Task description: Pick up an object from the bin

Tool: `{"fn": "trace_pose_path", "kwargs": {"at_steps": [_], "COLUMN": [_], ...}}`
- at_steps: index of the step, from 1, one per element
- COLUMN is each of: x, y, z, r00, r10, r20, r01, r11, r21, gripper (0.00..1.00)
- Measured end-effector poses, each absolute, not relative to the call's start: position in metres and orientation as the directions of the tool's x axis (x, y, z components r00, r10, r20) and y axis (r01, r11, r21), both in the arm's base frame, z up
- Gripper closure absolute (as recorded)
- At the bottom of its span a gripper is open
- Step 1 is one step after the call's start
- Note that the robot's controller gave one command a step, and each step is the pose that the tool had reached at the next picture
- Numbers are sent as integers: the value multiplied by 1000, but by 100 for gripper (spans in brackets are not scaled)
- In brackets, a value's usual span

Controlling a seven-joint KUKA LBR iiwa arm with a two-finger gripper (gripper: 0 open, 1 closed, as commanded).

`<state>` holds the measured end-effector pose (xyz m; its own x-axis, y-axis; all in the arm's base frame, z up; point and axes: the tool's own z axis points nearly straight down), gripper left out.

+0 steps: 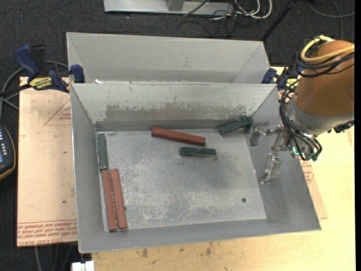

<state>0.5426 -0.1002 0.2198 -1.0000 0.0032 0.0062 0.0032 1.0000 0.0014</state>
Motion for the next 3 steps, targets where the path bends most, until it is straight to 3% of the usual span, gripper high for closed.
{"fn": "trace_pose_path", "kwargs": {"at_steps": [1,2,3], "x": [596,648,648], "y": [-69,20,16], "z": [85,71,73], "r00": [-1000,-989,-990], "r10": [-17,-146,-140], "r20": [4,-9,-8], "r01": [-17,-146,-140], "r11": [1000,989,990], "r21": [3,2,0], "gripper": [0,0,100]}}
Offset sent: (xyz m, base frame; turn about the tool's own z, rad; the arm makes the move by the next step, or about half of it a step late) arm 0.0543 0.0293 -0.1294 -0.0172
